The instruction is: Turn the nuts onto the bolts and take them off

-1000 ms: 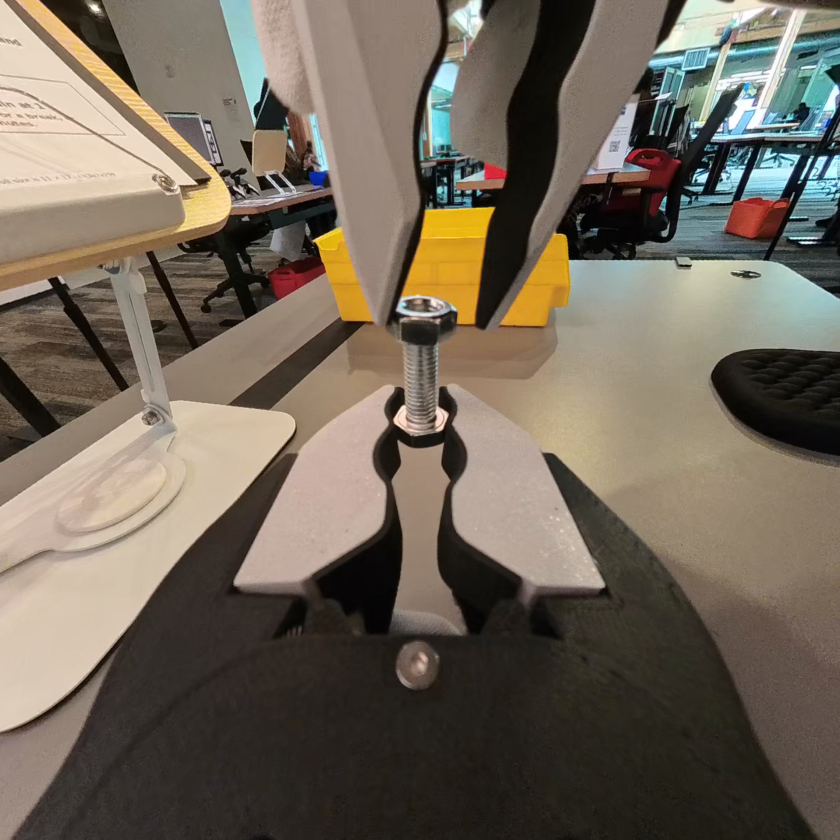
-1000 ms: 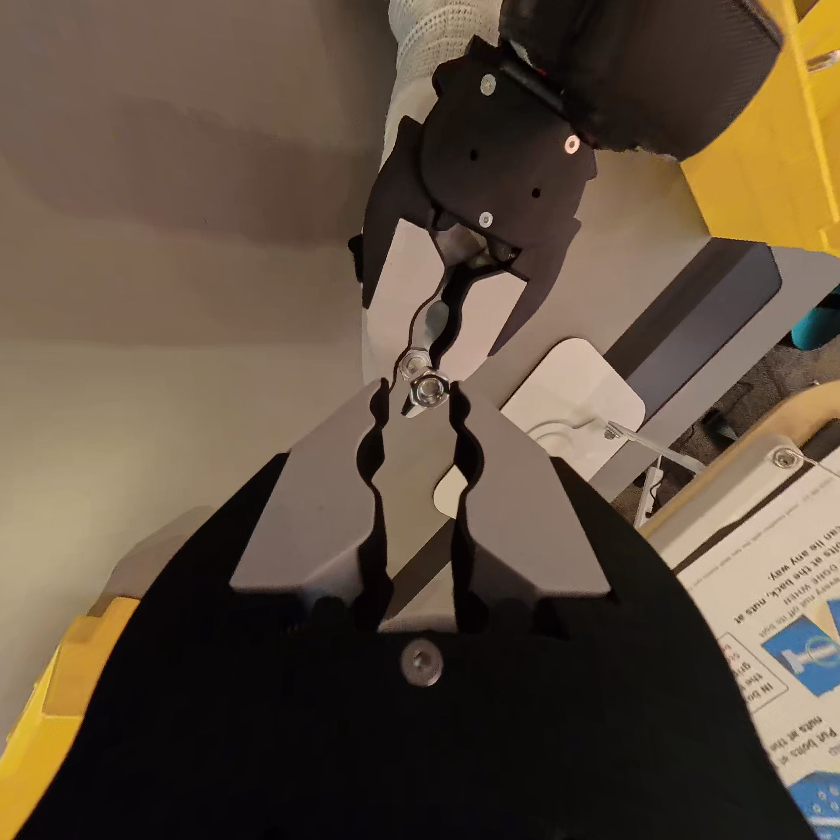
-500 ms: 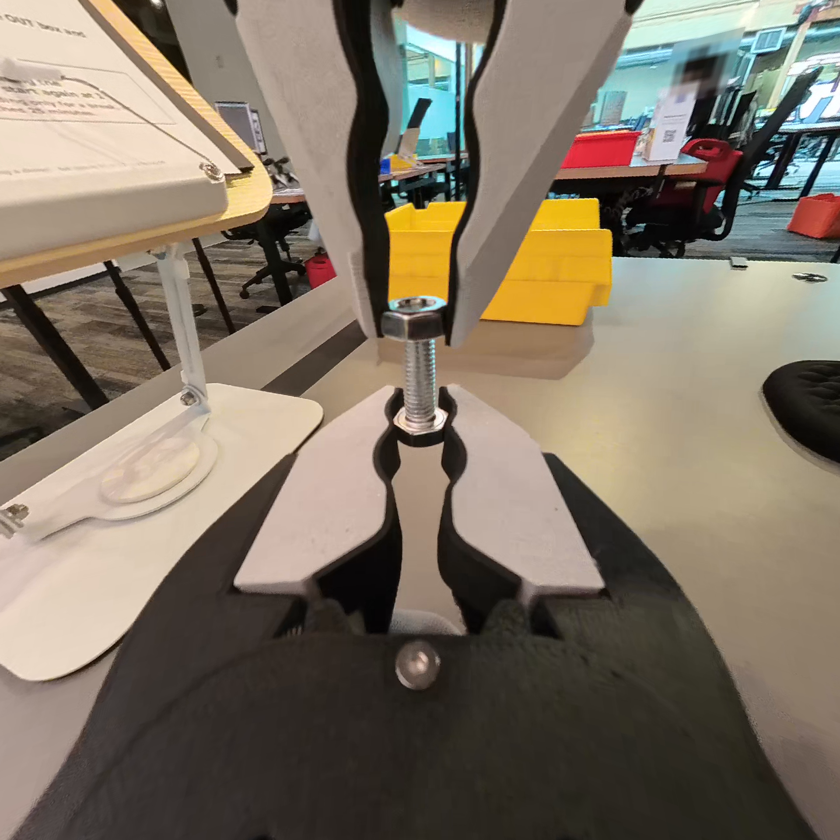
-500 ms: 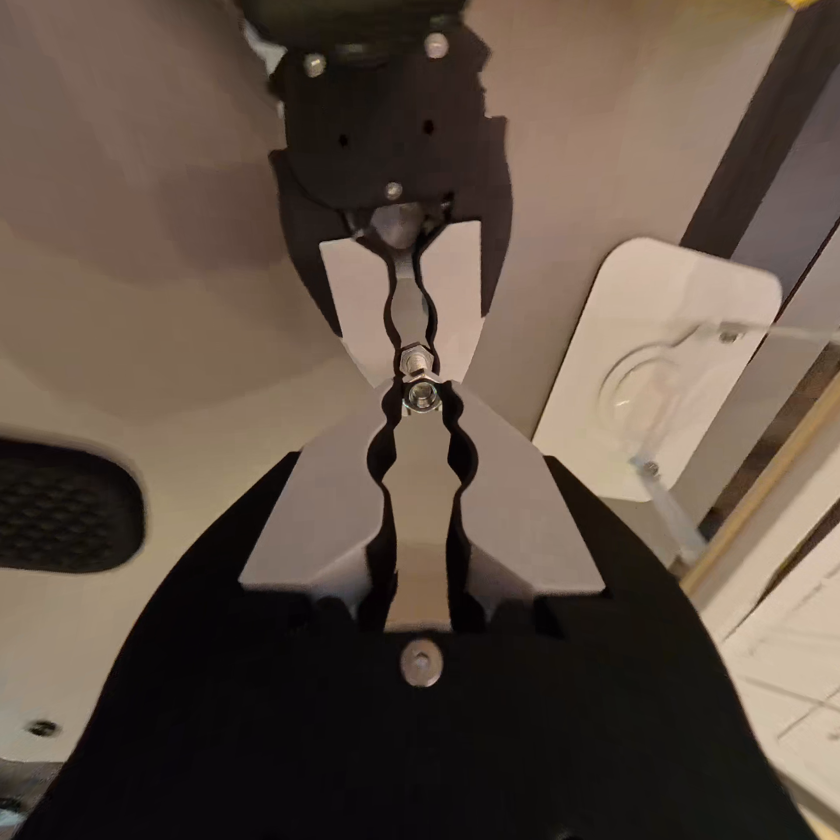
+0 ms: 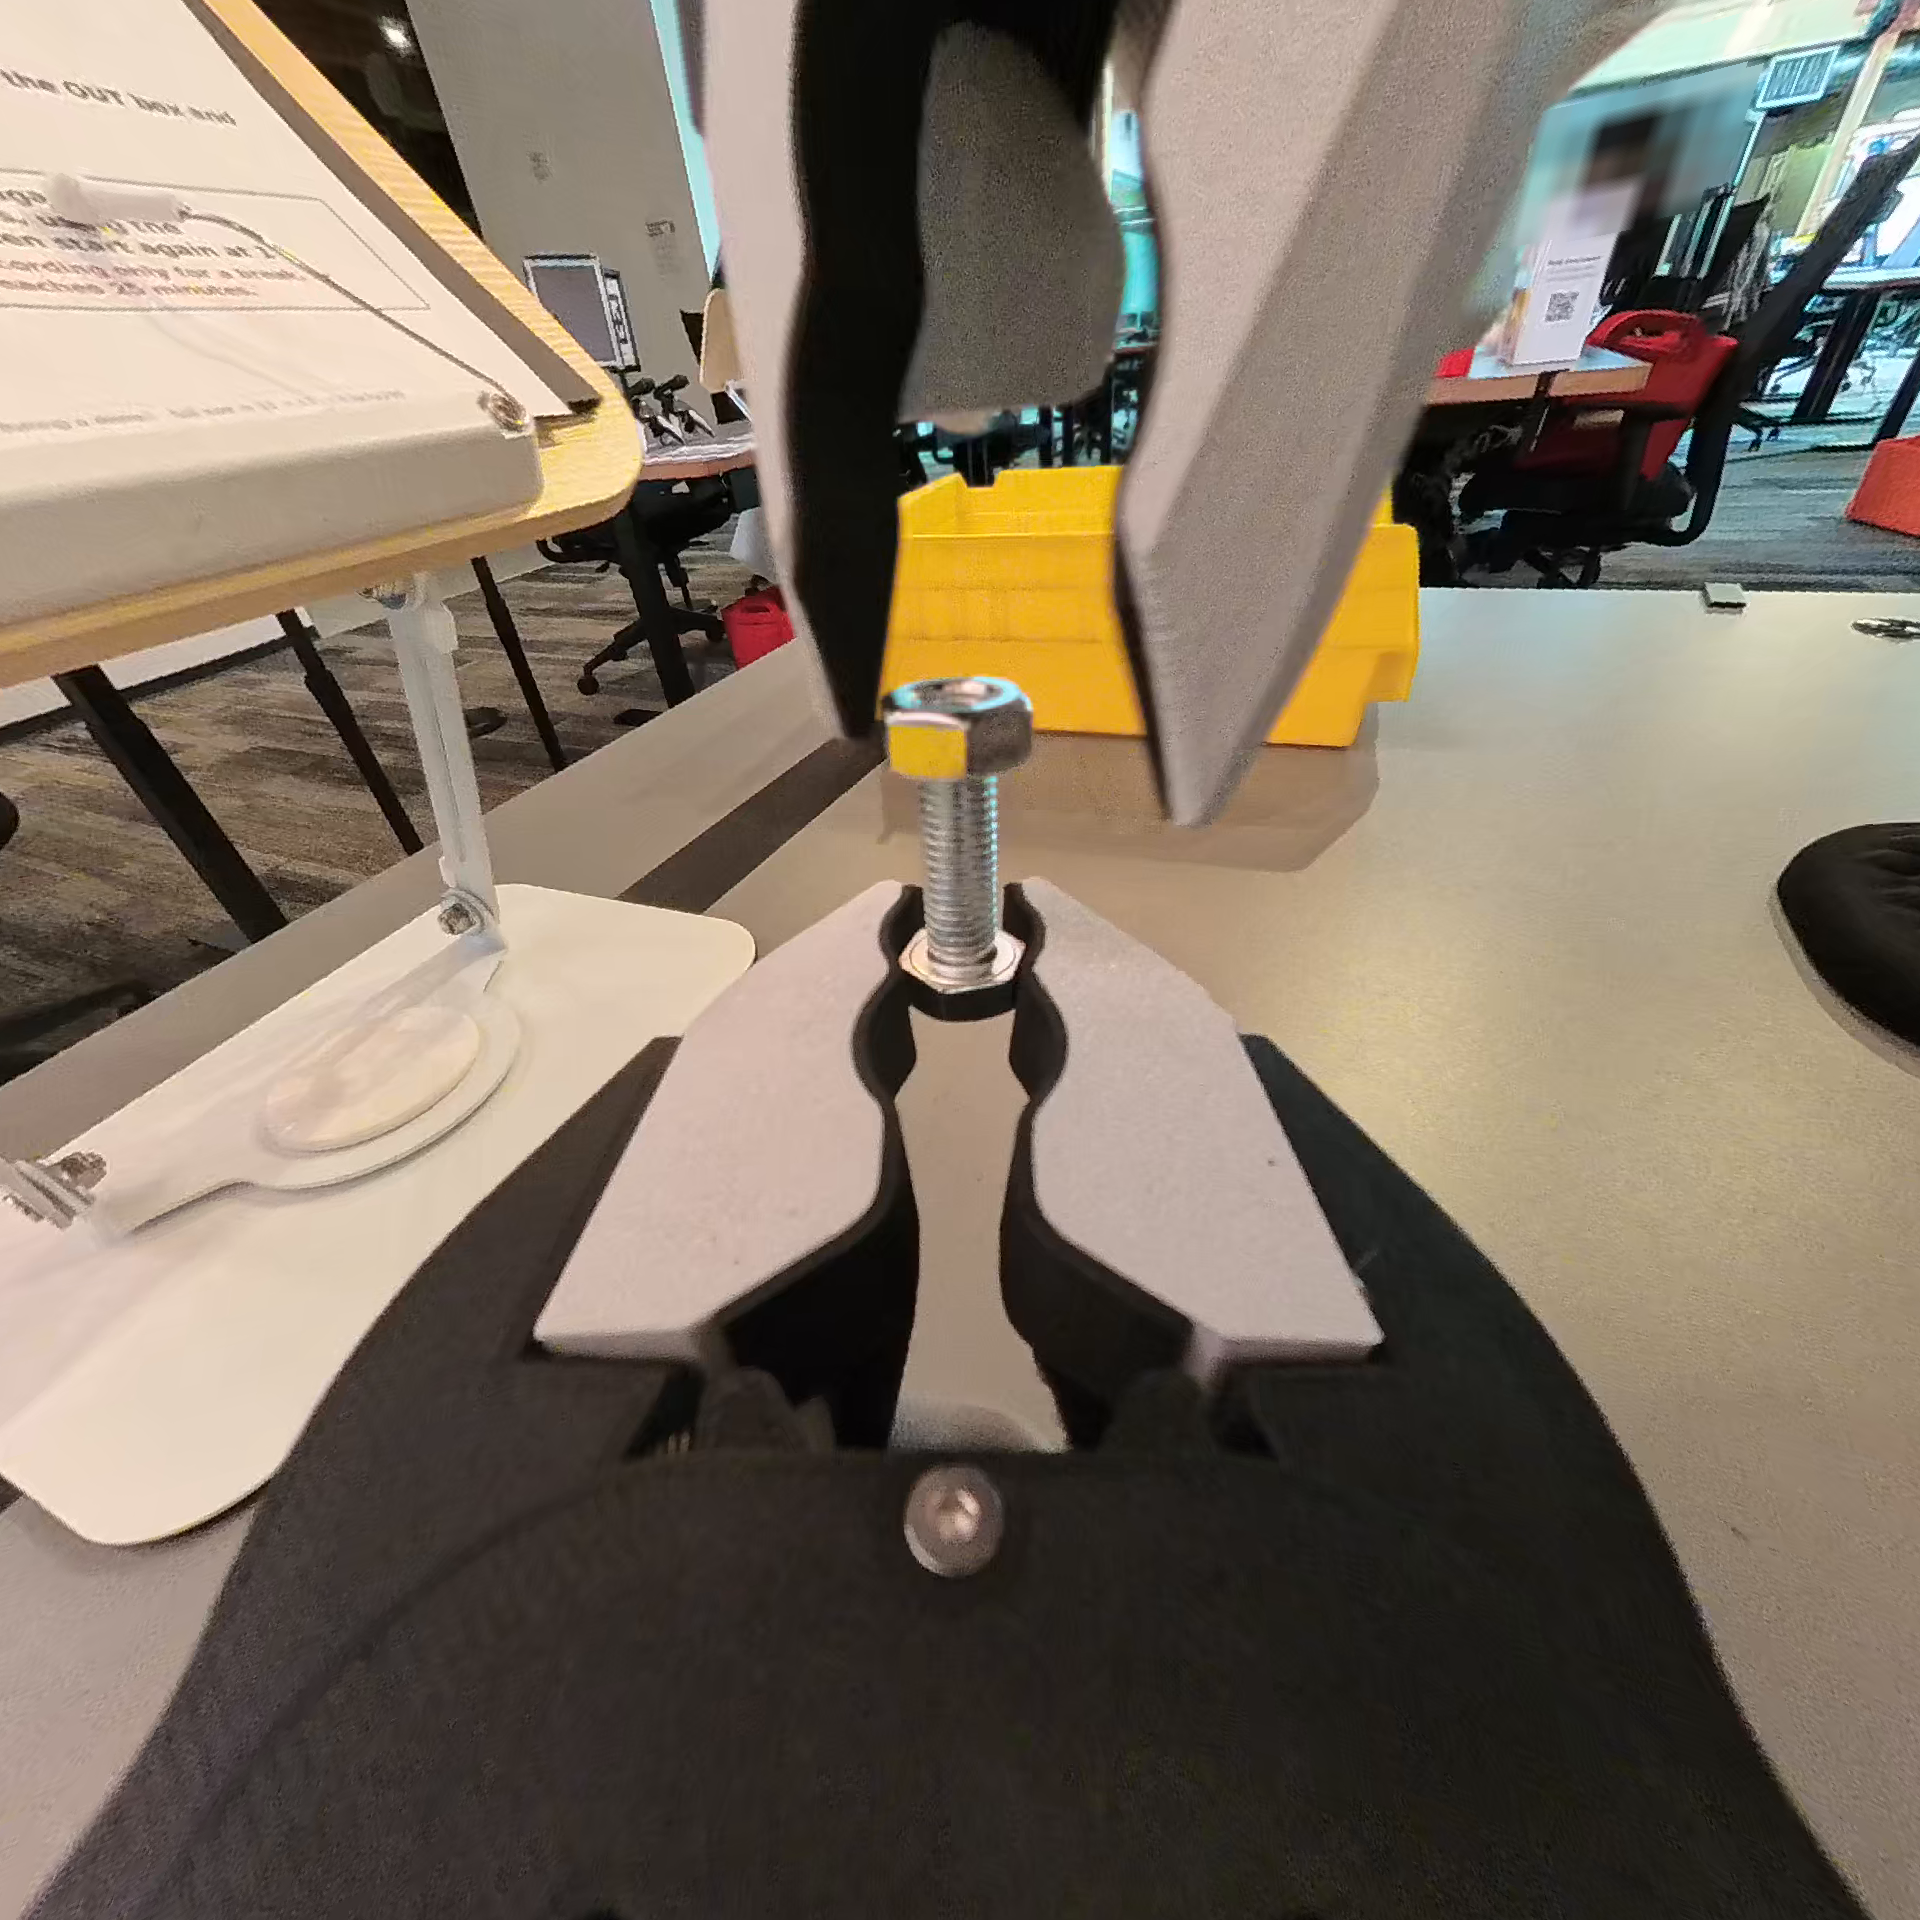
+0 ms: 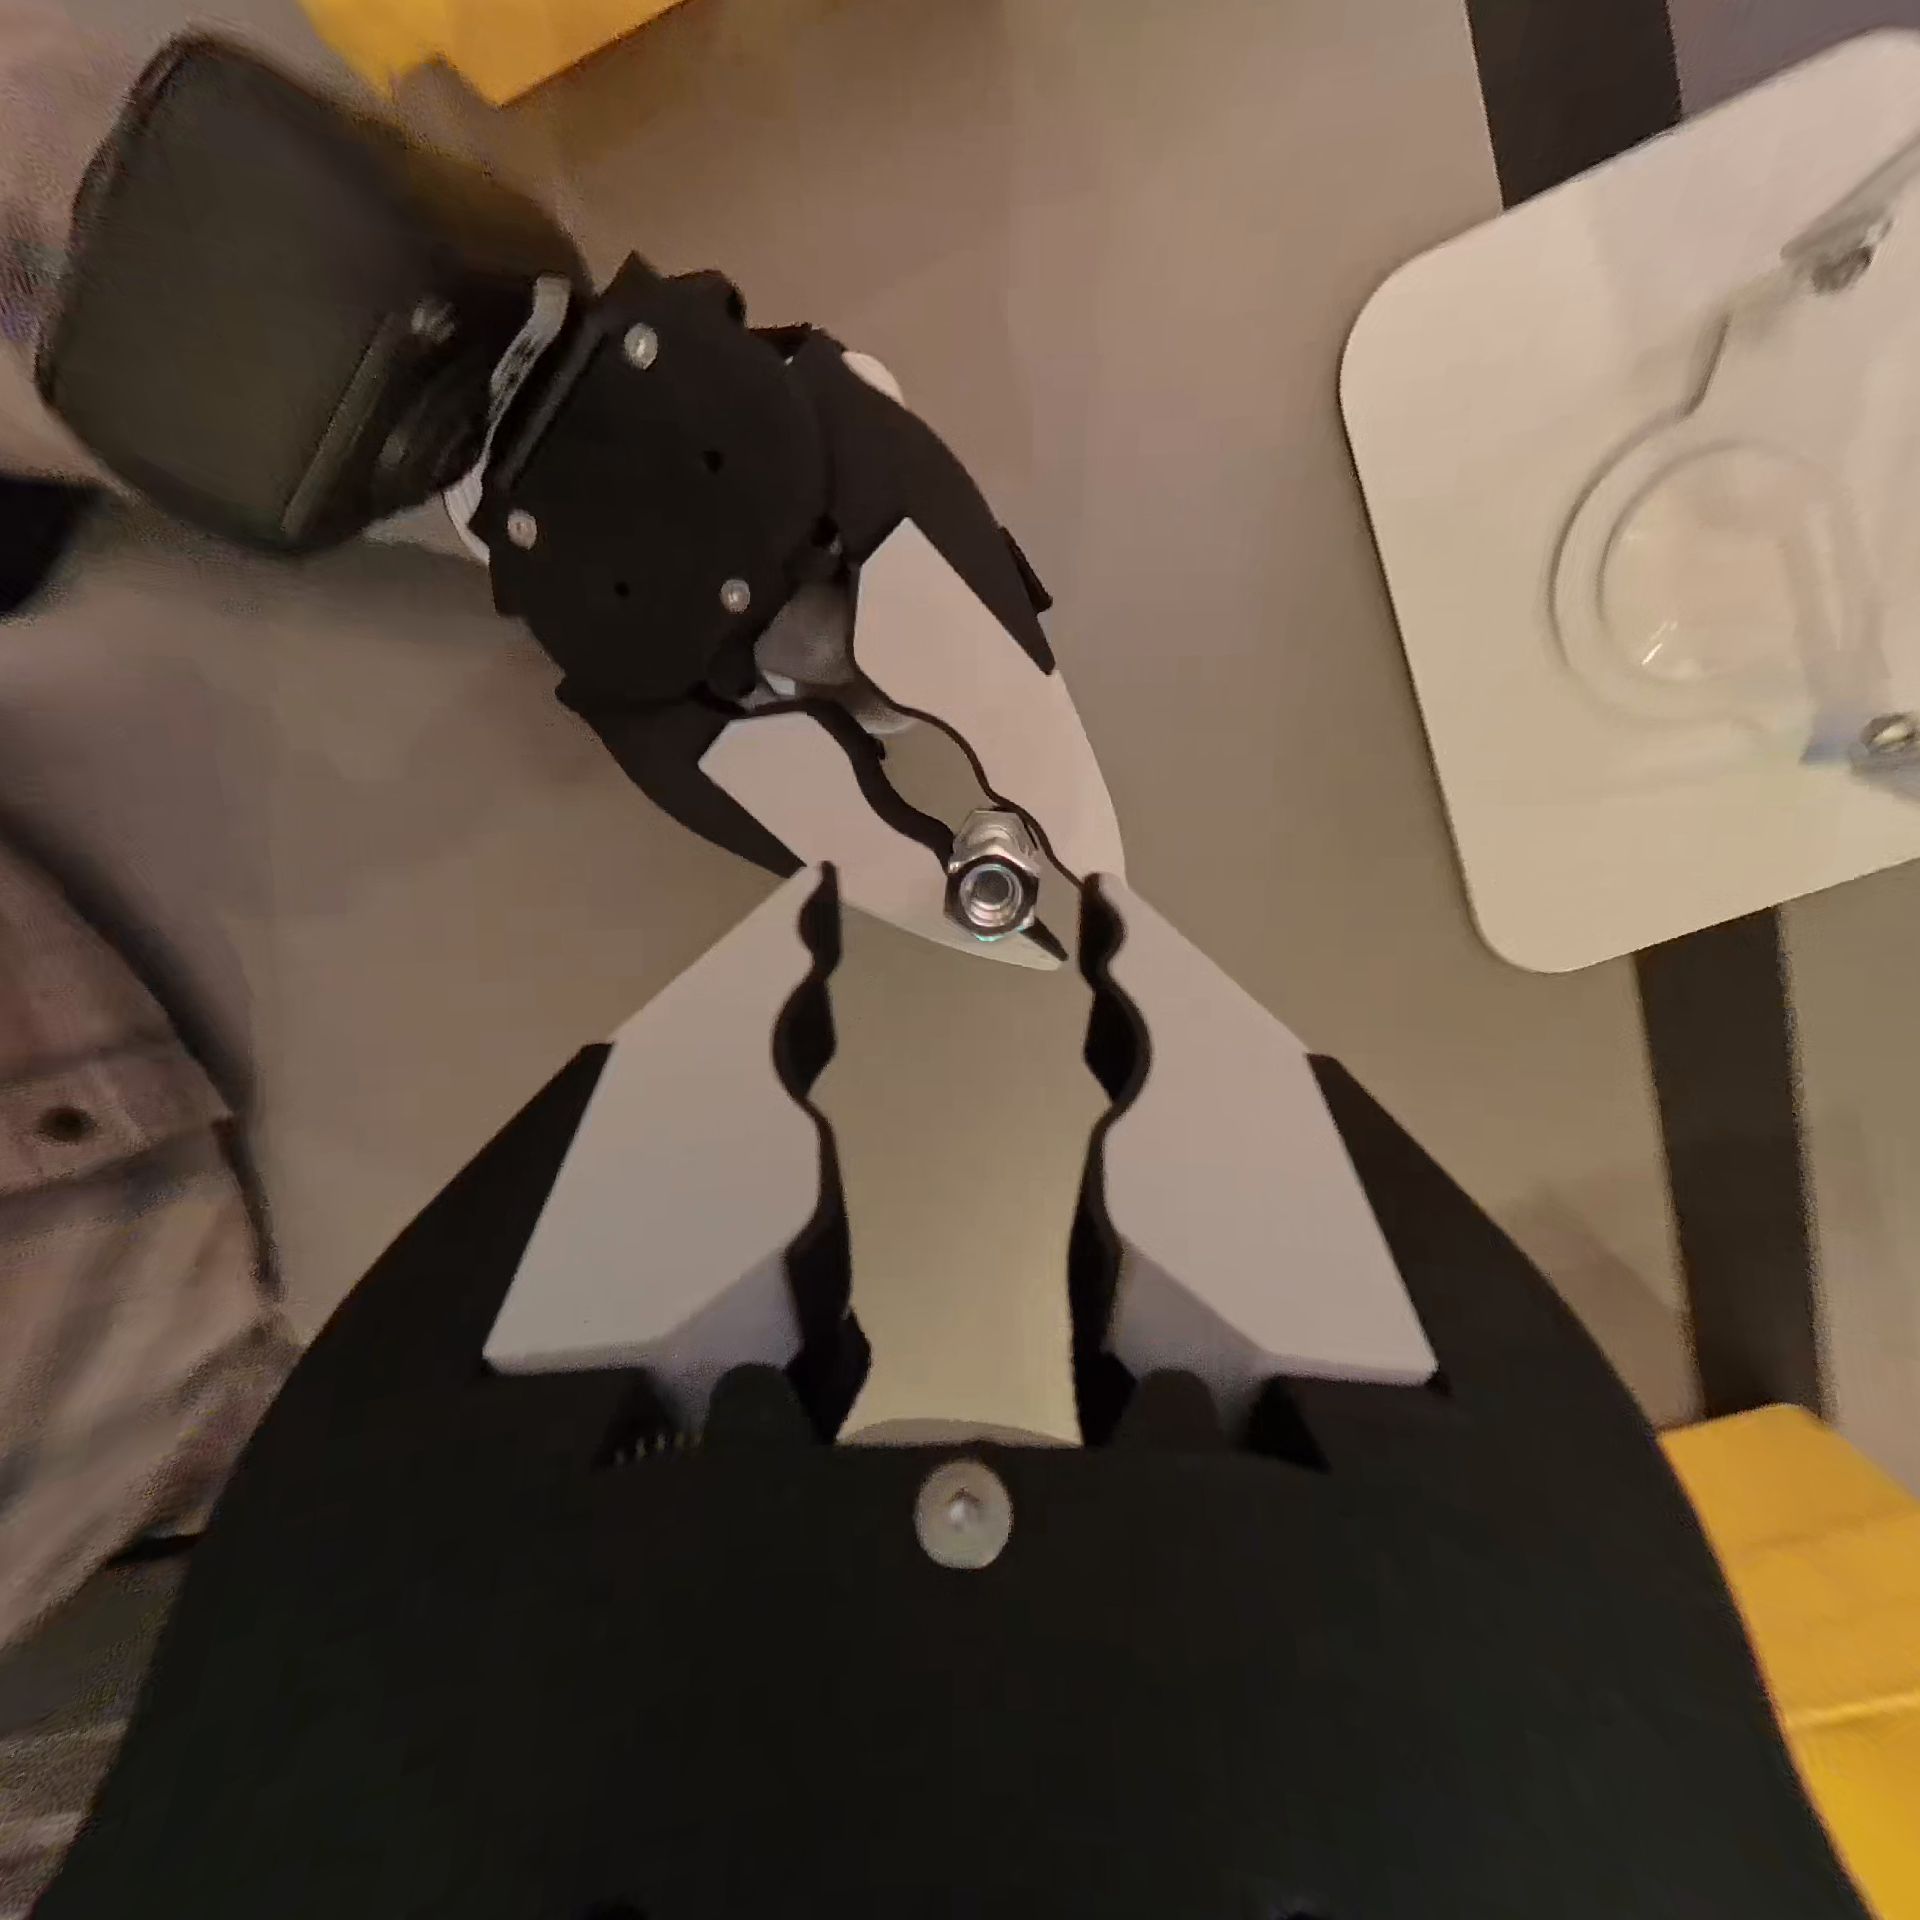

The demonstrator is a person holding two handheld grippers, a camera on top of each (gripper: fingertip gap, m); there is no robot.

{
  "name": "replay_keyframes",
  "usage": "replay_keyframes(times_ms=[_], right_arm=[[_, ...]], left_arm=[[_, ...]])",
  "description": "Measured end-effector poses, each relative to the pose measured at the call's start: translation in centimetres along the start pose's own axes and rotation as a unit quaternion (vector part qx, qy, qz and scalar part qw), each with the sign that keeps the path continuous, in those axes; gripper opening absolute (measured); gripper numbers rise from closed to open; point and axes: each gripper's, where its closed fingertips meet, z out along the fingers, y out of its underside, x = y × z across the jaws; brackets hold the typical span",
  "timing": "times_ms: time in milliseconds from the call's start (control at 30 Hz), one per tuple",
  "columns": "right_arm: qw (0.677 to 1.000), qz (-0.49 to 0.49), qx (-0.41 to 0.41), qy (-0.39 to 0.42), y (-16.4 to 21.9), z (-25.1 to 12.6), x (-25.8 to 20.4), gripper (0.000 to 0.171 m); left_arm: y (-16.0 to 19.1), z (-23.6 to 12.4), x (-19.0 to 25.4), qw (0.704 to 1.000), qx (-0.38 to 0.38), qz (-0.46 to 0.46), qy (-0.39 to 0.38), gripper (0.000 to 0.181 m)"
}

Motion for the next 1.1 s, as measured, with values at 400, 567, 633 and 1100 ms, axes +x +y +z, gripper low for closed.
replay_keyframes(times_ms=[400,567,633,1100], right_arm=[[0.88,-0.469,-0.067,0.037,0.2,-1.0,-0.1,0.039],[0.872,-0.48,-0.086,0.041,0.2,-0.2,0.3,0.022],[0.874,-0.477,-0.084,0.039,0.1,-0.2,0.3,0.016],[1.0,0.007,-0.027,0.0,-0.4,-0.2,0.6,0.025]], left_arm=[[-0.1,-0.1,0.3,1.0,0.005,0.0,0.014,0.014],[-0.1,-0.1,0.4,1.0,0.006,0.0,0.016,0.014],[-0.1,0.0,0.5,1.0,0.006,0.007,0.016,0.014],[-0.2,-0.1,-0.2,1.0,0.007,-0.008,-0.002,0.014]])
